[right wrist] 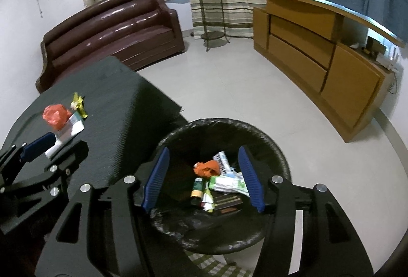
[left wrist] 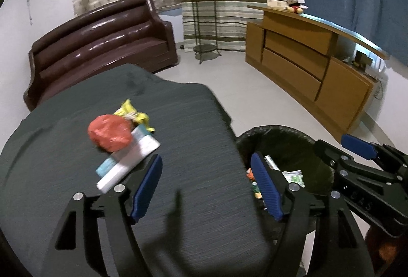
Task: Collect trash
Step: 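Move both open tools back to the red bag on the table, then close the left tool on the red plastic bag and lift it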
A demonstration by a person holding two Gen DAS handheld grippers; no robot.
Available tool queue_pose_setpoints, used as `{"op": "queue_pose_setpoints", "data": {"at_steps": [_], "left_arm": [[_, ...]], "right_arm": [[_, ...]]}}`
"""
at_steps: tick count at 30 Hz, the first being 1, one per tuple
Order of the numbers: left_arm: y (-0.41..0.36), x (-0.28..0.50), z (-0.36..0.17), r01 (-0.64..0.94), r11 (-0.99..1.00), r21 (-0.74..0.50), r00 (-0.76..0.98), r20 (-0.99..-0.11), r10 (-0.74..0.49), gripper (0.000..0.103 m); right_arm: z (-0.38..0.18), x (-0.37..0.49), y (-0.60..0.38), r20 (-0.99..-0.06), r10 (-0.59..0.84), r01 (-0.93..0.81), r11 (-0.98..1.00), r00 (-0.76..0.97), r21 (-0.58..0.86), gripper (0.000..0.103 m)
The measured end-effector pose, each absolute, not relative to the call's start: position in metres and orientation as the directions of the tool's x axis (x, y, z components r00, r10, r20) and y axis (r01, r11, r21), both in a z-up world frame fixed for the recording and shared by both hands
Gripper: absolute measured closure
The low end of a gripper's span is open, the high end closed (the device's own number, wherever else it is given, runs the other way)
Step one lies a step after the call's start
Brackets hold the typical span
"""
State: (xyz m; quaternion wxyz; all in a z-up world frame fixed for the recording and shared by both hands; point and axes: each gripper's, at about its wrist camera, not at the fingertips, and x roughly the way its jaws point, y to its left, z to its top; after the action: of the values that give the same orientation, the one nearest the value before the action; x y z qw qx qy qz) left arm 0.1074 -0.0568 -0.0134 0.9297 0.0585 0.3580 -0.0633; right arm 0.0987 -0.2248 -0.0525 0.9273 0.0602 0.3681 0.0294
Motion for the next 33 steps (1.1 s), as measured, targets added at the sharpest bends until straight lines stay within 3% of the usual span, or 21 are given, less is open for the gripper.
{"op": "queue_pose_setpoints", "data": {"at_steps": [21,29,33], "left_arm": [[0.009,0.146,-0.007,-0.004,0.998,0.065,0.747,-0.663,0.046,0.030],[0.025,0.169,-0.013,-0.022,0.999,0.029,0.708,-0.705,0.036,0.030],[0.031,0.170,-0.014,-0.019,1.000,0.013,0.700,-0.714,0.022,0.042]], "right_arm": [[-0.052,0.128,-0.179,-0.683,0.190,-0.105,0.981,0.705,0.164,0.046],[-0.053,0.142,-0.168,-0.686,0.214,-0.120,0.976,0.696,0.183,0.046],[-0.056,0.146,-0.163,-0.692,0.219,-0.124,0.975,0.688,0.185,0.046]]}}
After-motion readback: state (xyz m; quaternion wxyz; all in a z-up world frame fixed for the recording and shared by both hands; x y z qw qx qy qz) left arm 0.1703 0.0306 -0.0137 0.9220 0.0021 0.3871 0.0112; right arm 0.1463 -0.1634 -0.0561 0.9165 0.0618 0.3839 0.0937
